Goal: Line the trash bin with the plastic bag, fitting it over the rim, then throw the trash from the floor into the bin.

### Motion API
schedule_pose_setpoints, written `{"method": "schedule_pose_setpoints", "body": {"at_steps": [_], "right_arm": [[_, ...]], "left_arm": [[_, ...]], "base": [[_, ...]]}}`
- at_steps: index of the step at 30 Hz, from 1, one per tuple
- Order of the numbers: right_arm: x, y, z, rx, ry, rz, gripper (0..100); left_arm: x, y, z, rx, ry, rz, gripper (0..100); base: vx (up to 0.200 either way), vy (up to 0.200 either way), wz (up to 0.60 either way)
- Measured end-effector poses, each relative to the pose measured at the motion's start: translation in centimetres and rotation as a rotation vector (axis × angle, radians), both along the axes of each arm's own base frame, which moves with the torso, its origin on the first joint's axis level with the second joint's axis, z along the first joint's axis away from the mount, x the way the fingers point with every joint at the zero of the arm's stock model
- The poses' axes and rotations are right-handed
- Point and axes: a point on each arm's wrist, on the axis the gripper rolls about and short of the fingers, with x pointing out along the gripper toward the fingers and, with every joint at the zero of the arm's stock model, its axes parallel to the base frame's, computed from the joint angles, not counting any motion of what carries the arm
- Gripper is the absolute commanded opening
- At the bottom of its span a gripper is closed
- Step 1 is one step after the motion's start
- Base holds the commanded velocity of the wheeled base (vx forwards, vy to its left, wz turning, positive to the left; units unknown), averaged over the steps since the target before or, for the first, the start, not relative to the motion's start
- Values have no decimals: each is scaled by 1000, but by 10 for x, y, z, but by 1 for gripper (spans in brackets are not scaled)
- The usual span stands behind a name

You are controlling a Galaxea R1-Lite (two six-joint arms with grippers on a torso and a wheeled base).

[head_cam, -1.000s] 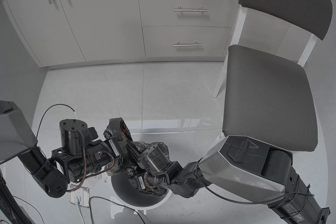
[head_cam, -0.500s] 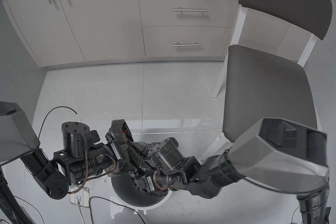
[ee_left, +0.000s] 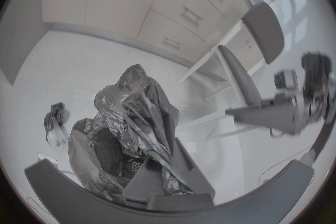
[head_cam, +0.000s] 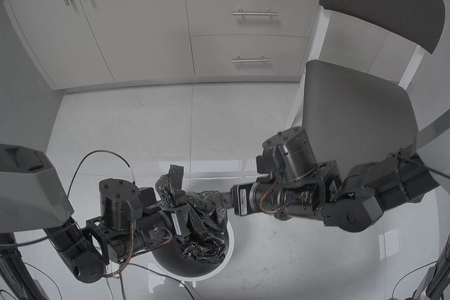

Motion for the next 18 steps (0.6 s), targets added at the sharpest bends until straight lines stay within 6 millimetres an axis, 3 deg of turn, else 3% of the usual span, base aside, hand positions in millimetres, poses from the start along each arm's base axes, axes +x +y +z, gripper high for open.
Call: {"method": "schedule_pose_setpoints", "body": {"at_steps": [9, 18], "right_arm": [[33, 2, 28, 116, -77, -87, 100], [31, 23, 17, 104, -62, -49, 100]], "left_arm": [[-16, -19, -21, 97, -57, -115, 0], [-38, -43, -44, 242, -75, -231, 0]], "base": [[0, 0, 0], [0, 0, 0]]}}
